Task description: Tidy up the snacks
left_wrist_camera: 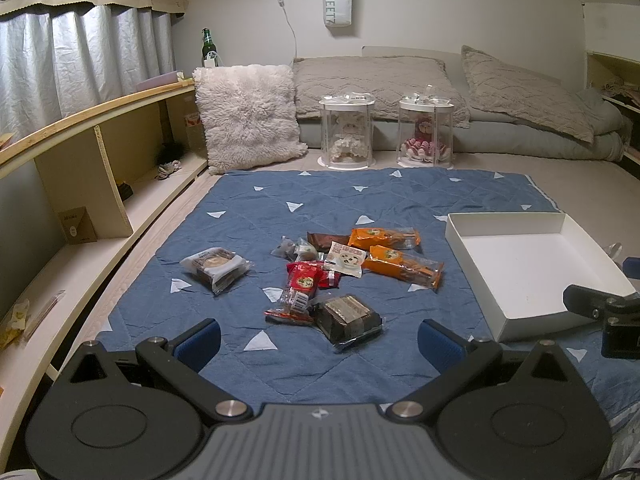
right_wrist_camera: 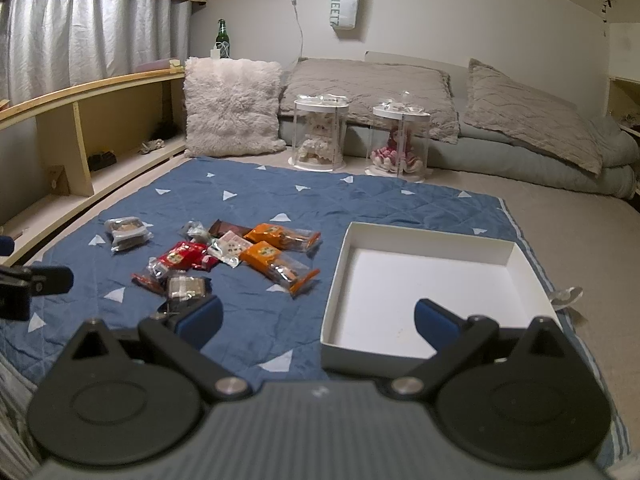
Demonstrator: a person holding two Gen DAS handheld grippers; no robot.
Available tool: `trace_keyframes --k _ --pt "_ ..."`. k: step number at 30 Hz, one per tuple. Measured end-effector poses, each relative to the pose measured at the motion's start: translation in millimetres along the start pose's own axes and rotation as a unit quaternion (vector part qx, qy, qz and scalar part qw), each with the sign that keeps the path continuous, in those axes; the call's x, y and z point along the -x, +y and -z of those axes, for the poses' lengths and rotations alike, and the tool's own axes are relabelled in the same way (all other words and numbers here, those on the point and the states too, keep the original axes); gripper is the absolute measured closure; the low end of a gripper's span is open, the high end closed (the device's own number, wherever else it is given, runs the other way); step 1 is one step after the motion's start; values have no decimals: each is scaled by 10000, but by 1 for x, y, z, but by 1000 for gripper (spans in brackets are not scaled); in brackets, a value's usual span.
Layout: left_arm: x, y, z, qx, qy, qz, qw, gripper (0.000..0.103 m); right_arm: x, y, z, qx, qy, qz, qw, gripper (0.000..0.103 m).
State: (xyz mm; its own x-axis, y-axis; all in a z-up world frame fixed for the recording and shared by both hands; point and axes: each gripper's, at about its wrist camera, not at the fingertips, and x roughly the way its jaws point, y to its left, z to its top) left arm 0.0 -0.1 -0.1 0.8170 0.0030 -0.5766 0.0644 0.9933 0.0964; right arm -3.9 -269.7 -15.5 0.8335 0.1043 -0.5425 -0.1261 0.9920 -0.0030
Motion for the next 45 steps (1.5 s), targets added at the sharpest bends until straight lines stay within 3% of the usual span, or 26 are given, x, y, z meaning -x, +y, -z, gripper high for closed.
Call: trace_keyframes --k 45 --pt "0 0 0 -1 4 2 10000 0 -3 5 4 45 56 9 10000 0"
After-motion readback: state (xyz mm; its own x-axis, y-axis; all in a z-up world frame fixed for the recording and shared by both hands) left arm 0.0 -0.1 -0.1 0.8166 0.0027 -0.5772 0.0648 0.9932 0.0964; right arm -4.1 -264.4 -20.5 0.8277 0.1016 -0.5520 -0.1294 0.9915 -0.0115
